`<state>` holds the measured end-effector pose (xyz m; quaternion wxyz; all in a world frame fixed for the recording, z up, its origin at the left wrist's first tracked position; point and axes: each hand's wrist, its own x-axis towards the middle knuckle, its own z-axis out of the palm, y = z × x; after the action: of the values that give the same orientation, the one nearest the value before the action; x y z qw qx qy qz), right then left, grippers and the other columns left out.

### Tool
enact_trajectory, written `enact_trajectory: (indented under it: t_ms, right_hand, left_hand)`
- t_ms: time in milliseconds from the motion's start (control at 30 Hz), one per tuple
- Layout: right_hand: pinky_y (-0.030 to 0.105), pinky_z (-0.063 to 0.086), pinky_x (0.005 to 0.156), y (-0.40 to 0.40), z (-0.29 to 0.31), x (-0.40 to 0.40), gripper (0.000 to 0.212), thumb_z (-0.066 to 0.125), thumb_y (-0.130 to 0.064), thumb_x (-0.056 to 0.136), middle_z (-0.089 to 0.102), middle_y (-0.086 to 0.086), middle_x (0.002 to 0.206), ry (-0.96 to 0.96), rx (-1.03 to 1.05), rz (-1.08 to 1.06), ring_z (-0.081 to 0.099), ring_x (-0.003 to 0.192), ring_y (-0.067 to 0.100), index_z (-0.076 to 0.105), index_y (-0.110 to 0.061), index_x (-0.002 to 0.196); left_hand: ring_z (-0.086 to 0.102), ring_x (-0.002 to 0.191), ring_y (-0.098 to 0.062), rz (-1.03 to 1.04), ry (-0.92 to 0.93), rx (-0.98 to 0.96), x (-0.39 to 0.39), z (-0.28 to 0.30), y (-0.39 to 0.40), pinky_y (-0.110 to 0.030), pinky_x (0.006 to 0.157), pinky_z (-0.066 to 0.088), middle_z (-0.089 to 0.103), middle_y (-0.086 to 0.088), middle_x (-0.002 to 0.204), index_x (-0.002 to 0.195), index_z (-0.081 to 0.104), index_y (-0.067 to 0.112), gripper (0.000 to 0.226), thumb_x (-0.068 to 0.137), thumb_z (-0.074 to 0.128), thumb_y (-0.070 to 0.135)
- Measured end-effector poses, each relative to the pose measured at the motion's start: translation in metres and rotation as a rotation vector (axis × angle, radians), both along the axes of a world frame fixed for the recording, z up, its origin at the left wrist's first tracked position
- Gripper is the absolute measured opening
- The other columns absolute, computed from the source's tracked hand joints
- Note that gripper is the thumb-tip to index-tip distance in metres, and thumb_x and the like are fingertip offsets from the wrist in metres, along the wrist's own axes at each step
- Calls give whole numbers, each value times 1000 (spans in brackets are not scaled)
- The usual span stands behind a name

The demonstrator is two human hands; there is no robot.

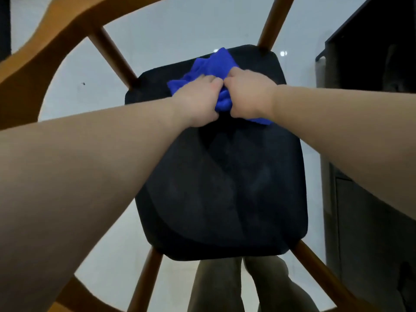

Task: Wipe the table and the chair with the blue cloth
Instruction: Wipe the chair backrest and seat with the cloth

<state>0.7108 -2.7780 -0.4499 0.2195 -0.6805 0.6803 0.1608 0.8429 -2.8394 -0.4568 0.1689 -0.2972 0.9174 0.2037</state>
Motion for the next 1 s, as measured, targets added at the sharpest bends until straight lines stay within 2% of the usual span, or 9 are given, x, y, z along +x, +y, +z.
enact_trajectory:
  t_ms: [100, 200, 333, 533, 633, 767, 833, 933, 1000]
  right_hand:
    - [36, 42, 81, 7, 1, 1, 36, 61, -32, 80, 53, 9, 109, -23, 27, 33, 45, 83, 25, 52, -15, 111]
    - [31, 34, 73, 24, 8, 8, 42, 66, -36, 78, 51, 5, 103, -37, 126, 41, 43, 79, 21, 53, -21, 115]
    - [30, 38, 69, 66, 5, 22, 50, 72, -37, 74, 47, 1, 97, -146, 242, -14, 47, 78, 20, 54, -27, 120]
    - [30, 47, 72, 129, 3, 38, 42, 72, -34, 71, 52, -1, 94, -220, 354, -3, 54, 81, 21, 58, -29, 110]
    - [32, 52, 75, 164, 2, 50, 35, 72, -34, 70, 56, -1, 94, -235, 411, -3, 59, 83, 22, 57, -29, 102]
    - [35, 53, 81, 203, -1, 59, 41, 71, -33, 71, 54, -2, 99, -257, 482, 23, 59, 89, 22, 58, -27, 110]
    - [34, 52, 80, 213, -3, 60, 41, 72, -33, 71, 57, -2, 99, -265, 497, 31, 59, 89, 22, 60, -27, 109]
    - [33, 53, 78, 219, -5, 61, 40, 74, -34, 70, 62, -1, 98, -257, 528, 43, 60, 87, 21, 63, -26, 108]
    - [33, 53, 78, 222, -6, 62, 40, 76, -34, 70, 63, -1, 98, -261, 539, 44, 60, 86, 21, 63, -26, 107]
  left_hand:
    - [40, 85, -17, 50, 45, 69, 7, 0, 18, -32, 71, 32, 42, 2, 99, 112, 48, 10, 31, 83, 61, 16]
    - [41, 83, -16, 25, 33, 101, 17, 5, 36, -30, 70, 33, 44, 2, 96, 108, 50, 12, 29, 82, 62, 17]
    - [39, 82, -14, -9, -24, 167, 31, 8, 79, -27, 72, 34, 46, 1, 99, 117, 52, 14, 36, 82, 61, 19]
    - [49, 101, -18, -15, -64, 234, 53, 19, 150, -23, 74, 31, 51, -3, 117, 126, 49, 15, 42, 85, 60, 19]
    - [50, 110, -20, -9, -106, 292, 61, 25, 187, -25, 80, 36, 51, -4, 122, 127, 48, 14, 43, 86, 59, 17]
    - [47, 119, -23, -16, -173, 359, 68, 32, 225, -31, 92, 39, 48, -6, 132, 132, 45, 15, 47, 87, 58, 17]
    - [48, 120, -24, -20, -190, 360, 69, 34, 238, -32, 92, 39, 48, -6, 134, 134, 44, 15, 48, 88, 57, 18]
    - [52, 113, -25, -31, -203, 355, 68, 34, 248, -27, 81, 35, 52, -6, 129, 133, 44, 16, 46, 89, 57, 19]
    - [55, 98, -24, -25, -213, 349, 68, 33, 253, -26, 75, 34, 56, -7, 120, 129, 46, 17, 42, 89, 57, 19]
